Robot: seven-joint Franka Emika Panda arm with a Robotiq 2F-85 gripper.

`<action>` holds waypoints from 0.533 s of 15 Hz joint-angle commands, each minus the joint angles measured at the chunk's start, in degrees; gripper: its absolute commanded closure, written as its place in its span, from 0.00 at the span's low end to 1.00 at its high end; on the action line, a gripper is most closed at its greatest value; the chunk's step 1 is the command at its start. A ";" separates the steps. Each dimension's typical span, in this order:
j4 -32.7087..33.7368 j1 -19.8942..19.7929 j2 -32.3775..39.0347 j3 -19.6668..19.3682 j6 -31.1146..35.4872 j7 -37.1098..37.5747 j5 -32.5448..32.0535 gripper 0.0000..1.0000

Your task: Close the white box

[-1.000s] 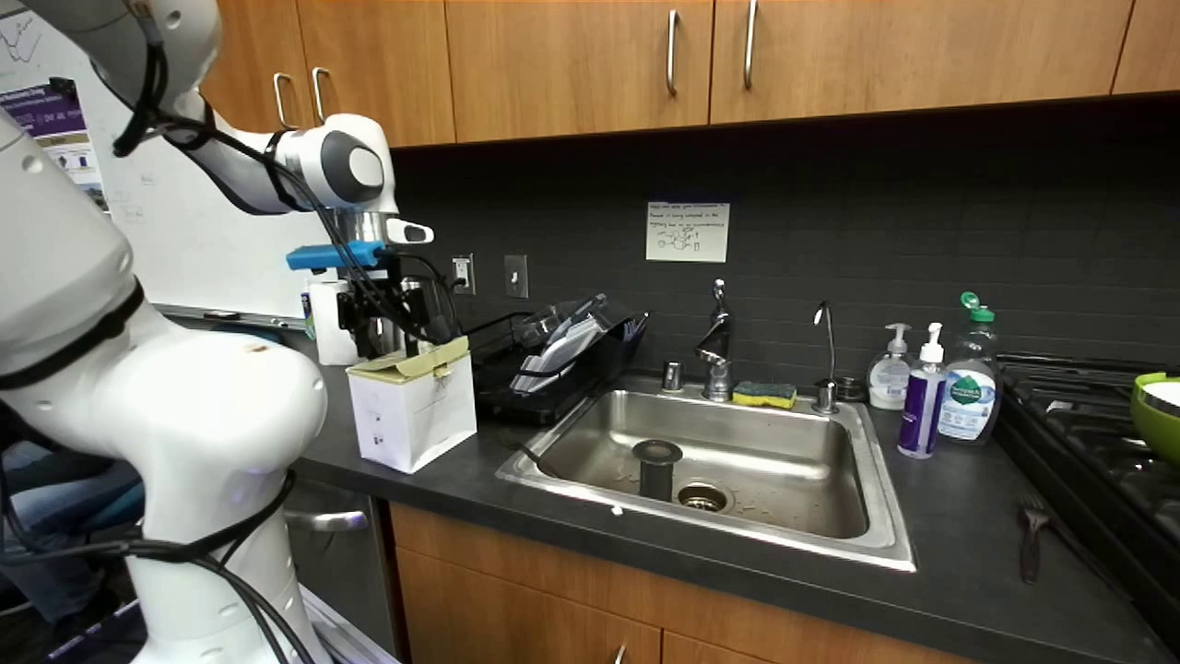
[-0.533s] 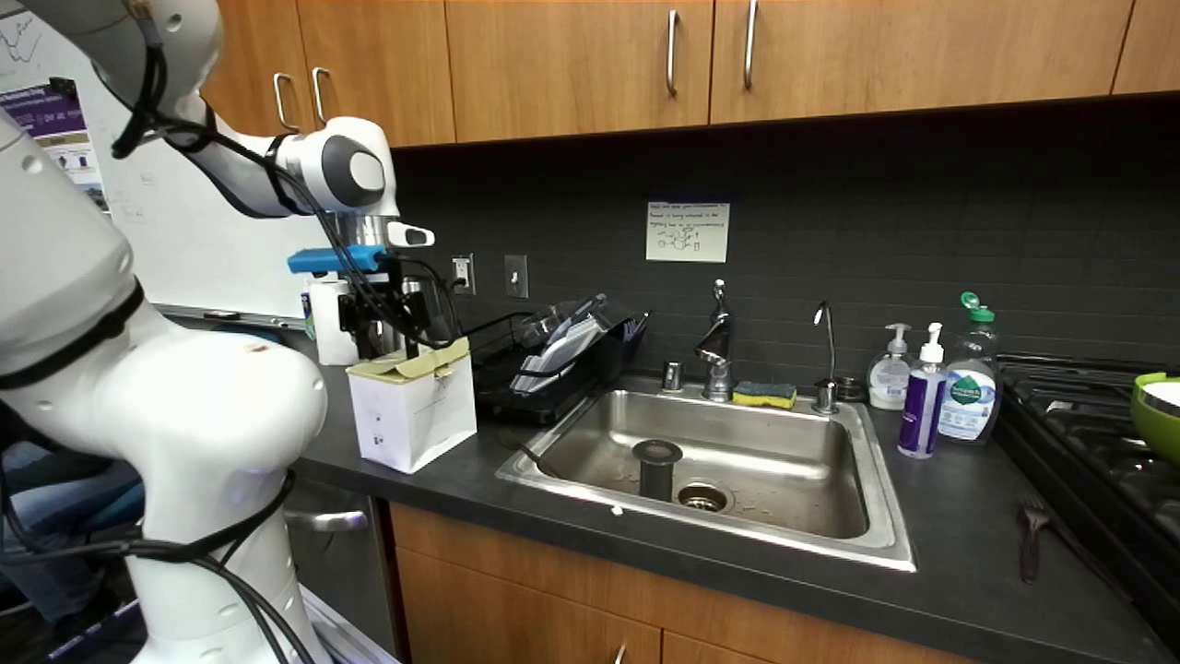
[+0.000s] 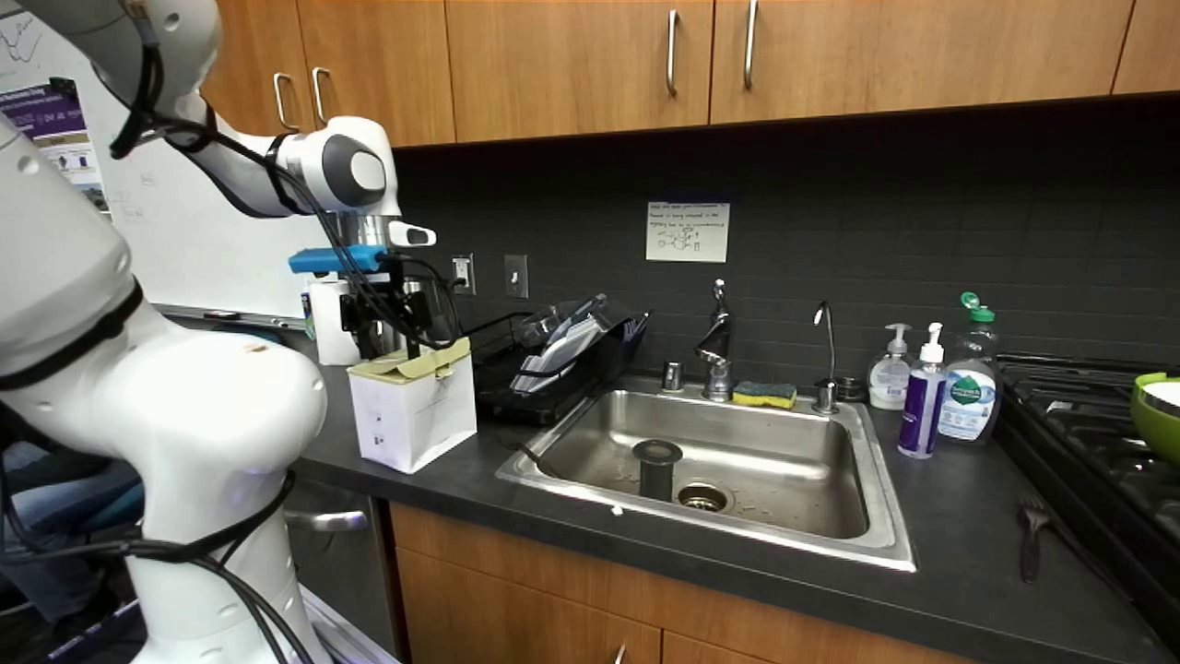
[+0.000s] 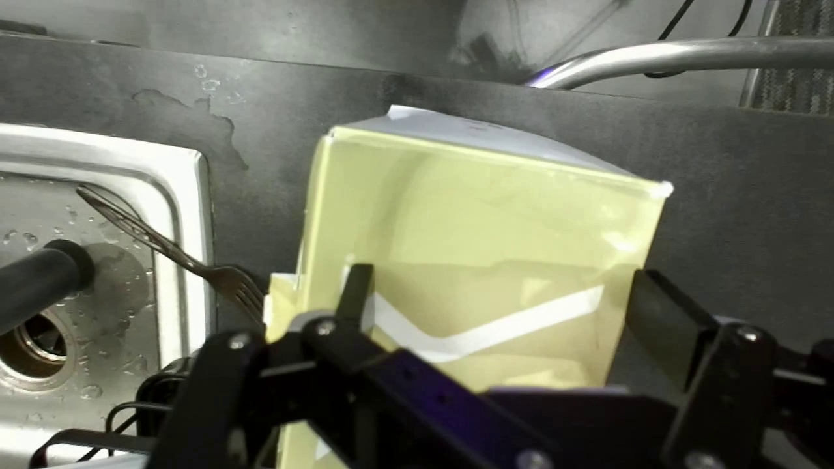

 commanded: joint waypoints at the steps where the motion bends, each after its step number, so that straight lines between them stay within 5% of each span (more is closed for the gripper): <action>1: -2.13 -0.84 -1.09 -0.70 1.24 -0.87 0.77 0.00; 8: -1.47 -0.87 -1.43 -0.40 1.15 -0.78 0.53 0.00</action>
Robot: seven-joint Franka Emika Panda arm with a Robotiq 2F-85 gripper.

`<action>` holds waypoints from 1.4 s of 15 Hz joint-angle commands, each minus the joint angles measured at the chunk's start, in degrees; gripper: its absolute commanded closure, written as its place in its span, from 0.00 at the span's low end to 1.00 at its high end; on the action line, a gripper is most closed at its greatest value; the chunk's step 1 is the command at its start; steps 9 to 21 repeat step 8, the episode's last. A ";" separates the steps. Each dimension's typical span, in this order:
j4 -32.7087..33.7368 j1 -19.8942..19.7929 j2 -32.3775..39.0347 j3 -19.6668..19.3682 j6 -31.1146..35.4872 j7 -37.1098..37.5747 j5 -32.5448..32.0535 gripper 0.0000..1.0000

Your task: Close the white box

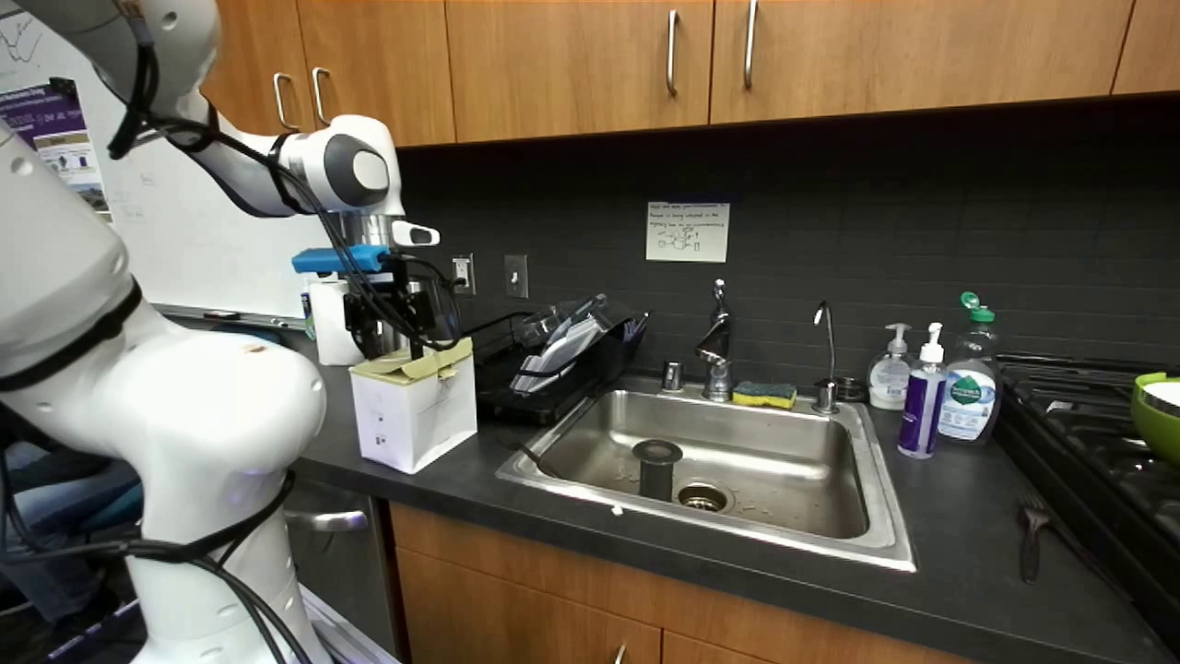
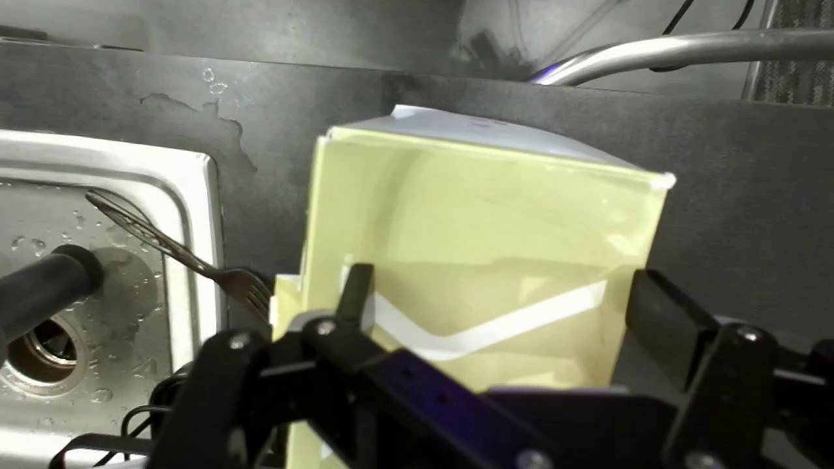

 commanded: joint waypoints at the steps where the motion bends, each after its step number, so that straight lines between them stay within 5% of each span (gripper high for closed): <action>1: -0.93 -0.20 -0.91 0.07 0.93 -0.77 0.53 0.00; 21: -0.15 0.06 -2.50 0.40 0.00 -0.82 0.34 0.00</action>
